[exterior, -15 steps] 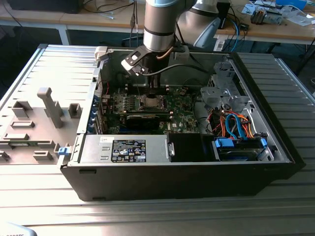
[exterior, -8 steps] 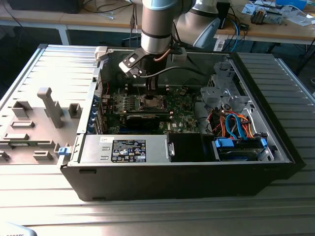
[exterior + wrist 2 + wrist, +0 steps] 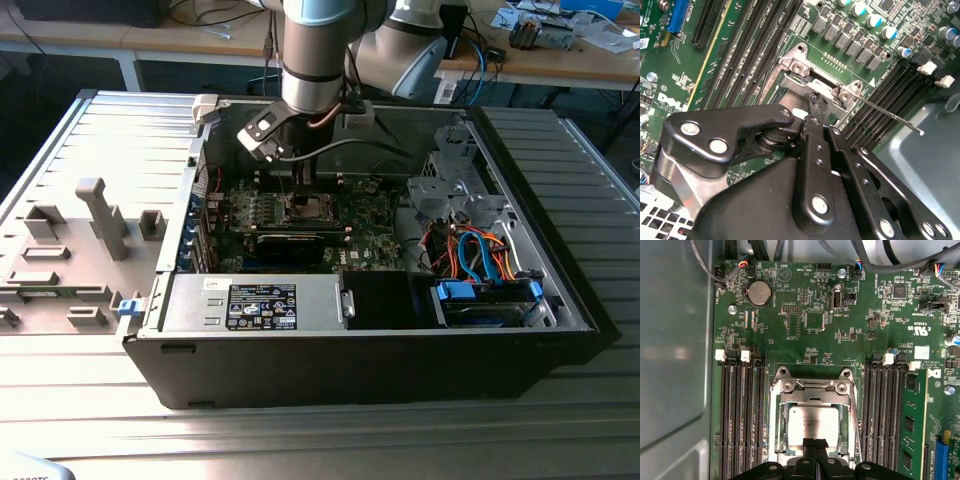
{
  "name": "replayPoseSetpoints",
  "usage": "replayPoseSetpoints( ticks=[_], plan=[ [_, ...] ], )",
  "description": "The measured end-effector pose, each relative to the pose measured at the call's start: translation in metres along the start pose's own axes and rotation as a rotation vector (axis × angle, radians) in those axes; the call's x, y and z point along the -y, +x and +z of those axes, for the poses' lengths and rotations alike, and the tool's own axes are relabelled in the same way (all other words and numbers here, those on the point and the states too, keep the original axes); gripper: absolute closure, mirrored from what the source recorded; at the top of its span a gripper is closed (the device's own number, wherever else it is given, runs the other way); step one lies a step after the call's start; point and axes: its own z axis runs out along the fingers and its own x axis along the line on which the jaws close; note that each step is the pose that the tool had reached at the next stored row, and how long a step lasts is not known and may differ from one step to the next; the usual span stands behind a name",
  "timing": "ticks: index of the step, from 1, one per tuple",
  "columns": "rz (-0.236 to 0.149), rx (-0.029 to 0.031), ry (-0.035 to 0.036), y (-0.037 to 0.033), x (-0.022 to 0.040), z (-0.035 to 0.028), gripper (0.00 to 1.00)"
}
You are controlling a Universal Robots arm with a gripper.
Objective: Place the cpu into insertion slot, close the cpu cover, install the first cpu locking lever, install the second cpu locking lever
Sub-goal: 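Close the cpu cover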
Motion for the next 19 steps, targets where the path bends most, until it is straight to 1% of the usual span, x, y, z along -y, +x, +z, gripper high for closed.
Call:
replayPoseSetpoints(
  ticks=[3, 5, 8, 17, 18, 19],
  plan=[
    [0.0, -0.0001, 0.0, 0.0001, 0.0001, 0.0016, 0.89],
    [-0.001, 0.0, 0.0, 0.0002, 0.0, 0.005, 0.89],
    [-0.001, 0.0001, 0.0, 0.0003, 0.0002, 0.0079, 0.89],
    [-0.002, 0.0005, 0.0002, 0.0003, 0.0017, 0.0114, 0.89],
    [-0.003, 0.0003, 0.0002, 0.0004, 0.0015, 0.0115, 0.89],
    [-0.004, 0.0001, -0.0002, 0.0003, -0.0025, 0.0112, 0.89]
  ],
)
